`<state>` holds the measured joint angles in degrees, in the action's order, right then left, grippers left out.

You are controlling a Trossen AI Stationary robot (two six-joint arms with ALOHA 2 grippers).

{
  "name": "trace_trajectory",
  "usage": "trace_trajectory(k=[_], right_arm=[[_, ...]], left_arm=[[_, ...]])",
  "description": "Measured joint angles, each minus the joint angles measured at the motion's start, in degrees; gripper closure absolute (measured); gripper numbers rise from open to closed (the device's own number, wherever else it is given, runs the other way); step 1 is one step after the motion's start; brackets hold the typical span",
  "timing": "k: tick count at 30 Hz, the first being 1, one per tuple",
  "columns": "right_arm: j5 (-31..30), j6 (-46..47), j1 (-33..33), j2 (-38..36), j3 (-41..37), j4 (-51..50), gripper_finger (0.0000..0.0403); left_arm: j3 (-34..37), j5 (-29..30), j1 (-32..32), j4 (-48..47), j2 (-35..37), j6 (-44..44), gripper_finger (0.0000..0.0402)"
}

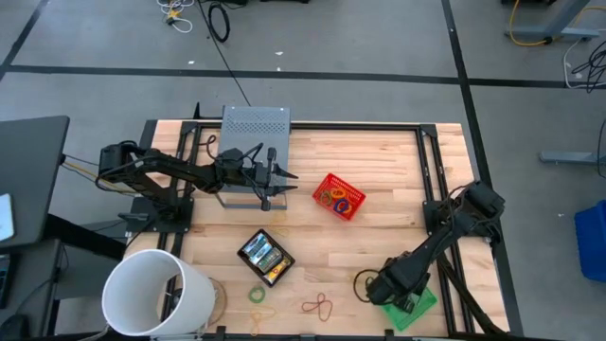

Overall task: Pick & Place Office Desk Supplies
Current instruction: Adjust the green basket on the table, then put the middle yellow rubber band into the green basket

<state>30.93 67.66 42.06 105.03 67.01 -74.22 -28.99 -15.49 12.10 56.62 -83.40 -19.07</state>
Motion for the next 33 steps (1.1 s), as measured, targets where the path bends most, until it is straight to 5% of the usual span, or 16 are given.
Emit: trace_trajectory(k=[6,16,26,33], right_arm=[[-3.5,-3.3,-1.9,0.0,6.4,-1.1,0.0400],[-28.9,-14.3,-6.9,0.0,18.0,6.8,0.0366],[-23.9,-25.1,-12.2,0.0,5.9,28.5,0.0230],[-24.4,-24.6,-12.7,0.0,-3.4,35.7,0.0195]], left_arm=[[0.0,0.0,0.0,0.0,0.0,0.4,0.0274],[0.0,-1.1,0.0,0.0,0.0,0.6,0.0274],[0.0,-1.1,0.0,0.0,0.0,0.6,0.0274],[0.0,-1.1,0.0,-0.3,0.0,0.2,0.0274]])
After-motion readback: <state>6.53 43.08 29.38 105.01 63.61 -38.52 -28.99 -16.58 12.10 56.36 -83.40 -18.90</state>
